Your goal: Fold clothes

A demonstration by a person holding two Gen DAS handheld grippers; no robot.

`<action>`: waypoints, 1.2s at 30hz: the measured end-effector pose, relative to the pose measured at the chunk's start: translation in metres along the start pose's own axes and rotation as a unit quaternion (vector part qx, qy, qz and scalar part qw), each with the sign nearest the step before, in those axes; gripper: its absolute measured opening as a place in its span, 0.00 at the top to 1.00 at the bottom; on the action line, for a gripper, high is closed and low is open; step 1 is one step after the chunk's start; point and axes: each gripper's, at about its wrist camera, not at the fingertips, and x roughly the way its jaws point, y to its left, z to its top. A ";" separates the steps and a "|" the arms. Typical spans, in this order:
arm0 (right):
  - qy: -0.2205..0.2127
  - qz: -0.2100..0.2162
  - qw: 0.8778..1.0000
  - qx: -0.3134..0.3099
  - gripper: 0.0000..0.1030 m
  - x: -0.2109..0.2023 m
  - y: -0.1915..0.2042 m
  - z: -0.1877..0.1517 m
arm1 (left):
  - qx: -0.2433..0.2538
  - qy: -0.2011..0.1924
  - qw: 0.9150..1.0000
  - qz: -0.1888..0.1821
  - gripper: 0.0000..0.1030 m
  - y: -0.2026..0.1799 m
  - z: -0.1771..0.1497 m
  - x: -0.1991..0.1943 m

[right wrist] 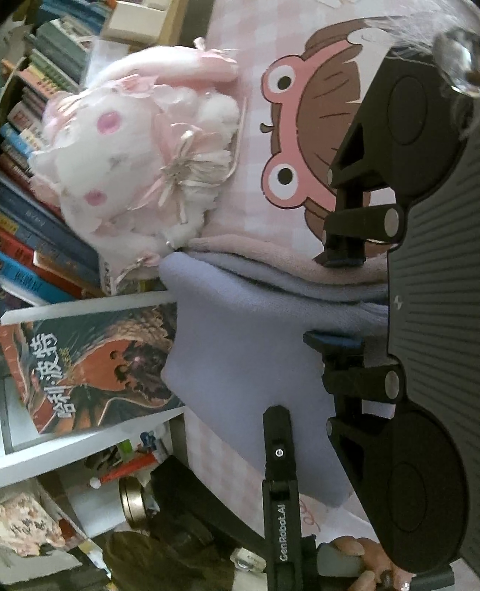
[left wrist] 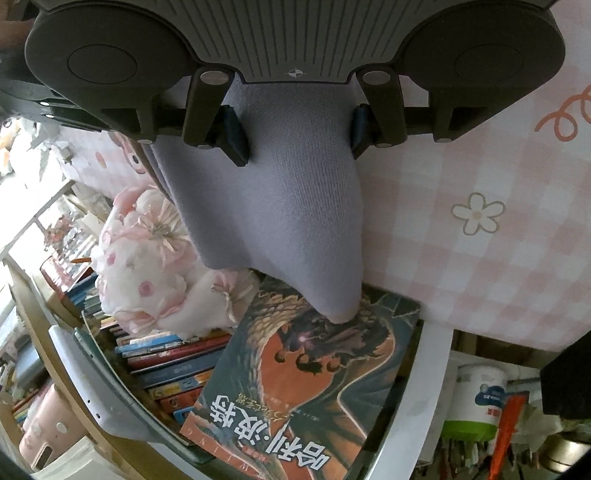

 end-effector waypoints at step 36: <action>-0.036 -0.127 0.991 0.006 0.07 -0.095 0.021 -0.082 | 0.149 -0.061 0.975 0.154 0.04 -0.076 -0.081 -0.087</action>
